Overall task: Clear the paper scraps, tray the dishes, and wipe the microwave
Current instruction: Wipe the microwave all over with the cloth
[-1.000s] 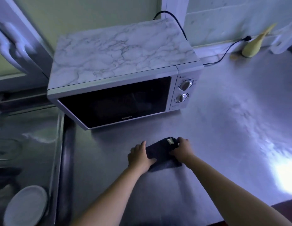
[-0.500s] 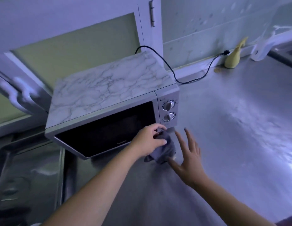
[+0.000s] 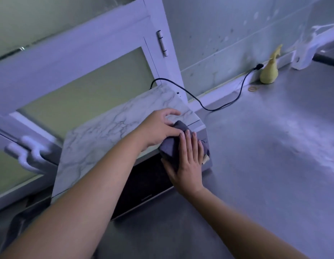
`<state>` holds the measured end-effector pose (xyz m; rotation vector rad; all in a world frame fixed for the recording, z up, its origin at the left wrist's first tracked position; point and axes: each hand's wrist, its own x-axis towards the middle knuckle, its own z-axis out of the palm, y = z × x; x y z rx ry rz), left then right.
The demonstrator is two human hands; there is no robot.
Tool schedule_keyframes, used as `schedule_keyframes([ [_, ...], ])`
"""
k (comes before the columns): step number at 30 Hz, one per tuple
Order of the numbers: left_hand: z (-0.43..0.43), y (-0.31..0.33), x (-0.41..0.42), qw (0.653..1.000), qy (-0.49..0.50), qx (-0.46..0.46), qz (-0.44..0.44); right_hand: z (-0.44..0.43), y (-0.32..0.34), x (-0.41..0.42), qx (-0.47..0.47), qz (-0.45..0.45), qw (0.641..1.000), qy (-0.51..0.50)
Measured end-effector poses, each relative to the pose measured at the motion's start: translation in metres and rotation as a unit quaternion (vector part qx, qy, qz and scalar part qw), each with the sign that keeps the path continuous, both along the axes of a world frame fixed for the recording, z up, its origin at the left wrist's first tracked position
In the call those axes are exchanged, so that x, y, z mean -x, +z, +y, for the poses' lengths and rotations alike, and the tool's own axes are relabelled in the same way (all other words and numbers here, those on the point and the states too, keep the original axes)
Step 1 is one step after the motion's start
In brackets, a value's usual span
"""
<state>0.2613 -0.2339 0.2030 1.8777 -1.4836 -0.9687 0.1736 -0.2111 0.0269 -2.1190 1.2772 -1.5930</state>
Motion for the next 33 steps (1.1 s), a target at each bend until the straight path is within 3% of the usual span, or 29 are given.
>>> schedule_keyframes([
  [3,-0.009,-0.002,-0.021,1.000,0.000,-0.009,0.011,0.006,-0.008,-0.020,-0.021,0.020,0.999,-0.021],
  [6,-0.018,-0.013,-0.037,0.995,0.072,0.070,0.003,0.017,-0.020,-0.041,-0.057,-0.003,0.997,-0.048],
  [9,-0.024,-0.038,-0.048,0.968,0.075,0.122,-0.206,0.017,-0.035,-0.056,-0.071,-0.048,0.994,-0.063],
  [12,-0.019,-0.064,-0.045,0.933,0.020,0.052,-0.355,0.012,-0.064,-0.056,-0.058,-0.050,0.995,-0.061],
  [16,-0.017,-0.076,-0.046,0.917,0.022,0.059,-0.393,0.017,-0.116,-0.047,-0.105,-0.031,0.992,-0.062],
  [19,-0.018,-0.077,-0.047,0.915,0.030,0.068,-0.396,0.030,-0.132,-0.057,-0.204,-0.092,0.972,-0.064],
  [22,-0.018,-0.078,-0.047,0.912,0.033,0.080,-0.400,0.042,-0.121,-0.074,-0.323,-0.216,0.920,-0.048],
  [24,-0.019,-0.078,-0.048,0.913,0.034,0.081,-0.398,0.044,-0.108,-0.077,-0.379,-0.323,0.865,-0.065],
  [28,-0.020,-0.079,-0.049,0.913,0.034,0.087,-0.397,0.030,-0.080,-0.056,-0.505,-0.551,0.657,-0.099],
  [29,-0.020,-0.079,-0.050,0.912,0.034,0.087,-0.399,0.025,-0.078,-0.048,-0.519,-0.567,0.631,-0.108],
  [33,-0.022,-0.080,-0.051,0.911,0.040,0.083,-0.402,0.022,-0.079,-0.011,-0.551,-0.576,0.594,-0.106],
])
